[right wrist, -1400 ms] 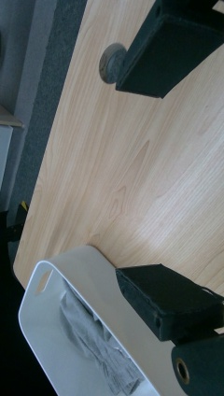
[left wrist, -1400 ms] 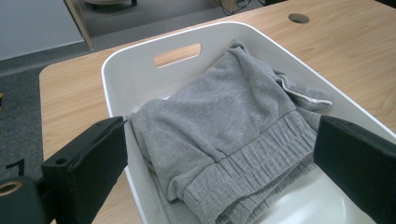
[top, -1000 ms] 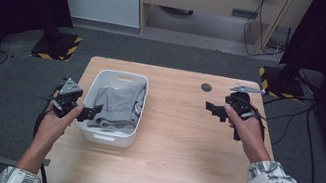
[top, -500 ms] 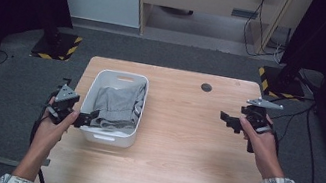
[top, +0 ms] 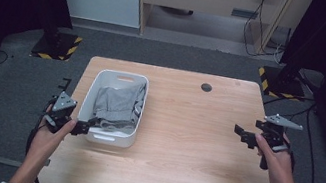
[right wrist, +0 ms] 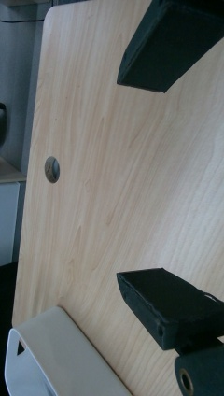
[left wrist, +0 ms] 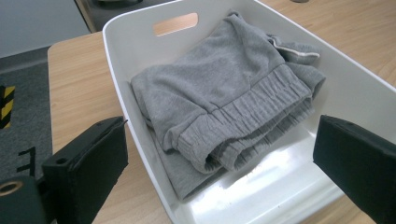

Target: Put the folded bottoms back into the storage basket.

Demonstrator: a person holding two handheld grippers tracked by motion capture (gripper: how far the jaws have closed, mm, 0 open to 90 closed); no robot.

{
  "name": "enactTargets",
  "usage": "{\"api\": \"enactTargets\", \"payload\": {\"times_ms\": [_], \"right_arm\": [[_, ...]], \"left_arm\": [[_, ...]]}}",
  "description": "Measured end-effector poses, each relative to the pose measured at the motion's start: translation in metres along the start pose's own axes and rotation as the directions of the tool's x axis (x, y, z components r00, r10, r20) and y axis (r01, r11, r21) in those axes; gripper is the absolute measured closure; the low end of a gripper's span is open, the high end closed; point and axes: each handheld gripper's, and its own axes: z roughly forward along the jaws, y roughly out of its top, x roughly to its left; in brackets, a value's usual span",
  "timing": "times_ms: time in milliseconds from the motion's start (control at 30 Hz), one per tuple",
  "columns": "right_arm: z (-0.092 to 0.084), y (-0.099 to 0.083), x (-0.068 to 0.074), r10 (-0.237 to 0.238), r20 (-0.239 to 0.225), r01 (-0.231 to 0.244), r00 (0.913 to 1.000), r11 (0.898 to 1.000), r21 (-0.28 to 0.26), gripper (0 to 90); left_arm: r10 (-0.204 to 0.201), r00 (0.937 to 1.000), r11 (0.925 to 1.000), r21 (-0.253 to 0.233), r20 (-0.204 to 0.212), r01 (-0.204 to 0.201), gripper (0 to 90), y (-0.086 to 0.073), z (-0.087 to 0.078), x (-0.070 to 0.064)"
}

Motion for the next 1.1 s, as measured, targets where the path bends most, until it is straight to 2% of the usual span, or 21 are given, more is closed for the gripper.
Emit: {"api": "enactTargets", "payload": {"times_ms": [333, 533, 767, 1100], "right_arm": [[-0.019, -0.026, -0.011, 0.020, 0.020, -0.020, 0.9996, 1.000, 0.000, 6.8], [-0.021, -0.038, -0.012, 0.033, 0.026, -0.033, 0.9991, 0.999, 0.008, 6.9], [-0.025, -0.052, -0.010, 0.022, 0.030, -0.022, 0.9993, 0.999, 0.024, 7.2], [-0.023, -0.071, -0.008, 0.019, 0.031, -0.021, 0.9993, 0.998, 0.059, 7.3]], "left_arm": [[-0.002, 1.0000, 0.9999, 0.011, 0.007, 0.002, 2.2, -0.026, -0.009, -0.008], [-0.003, 0.9998, 0.9996, 0.027, 0.019, 0.003, 2.2, -0.039, -0.012, -0.012], [-0.008, 0.9995, 0.9989, 0.047, 0.030, 0.006, 2.1, -0.057, -0.019, -0.014], [-0.019, 0.9994, 0.9960, 0.088, 0.030, 0.017, 2.2, -0.069, -0.014, -0.014]]}}
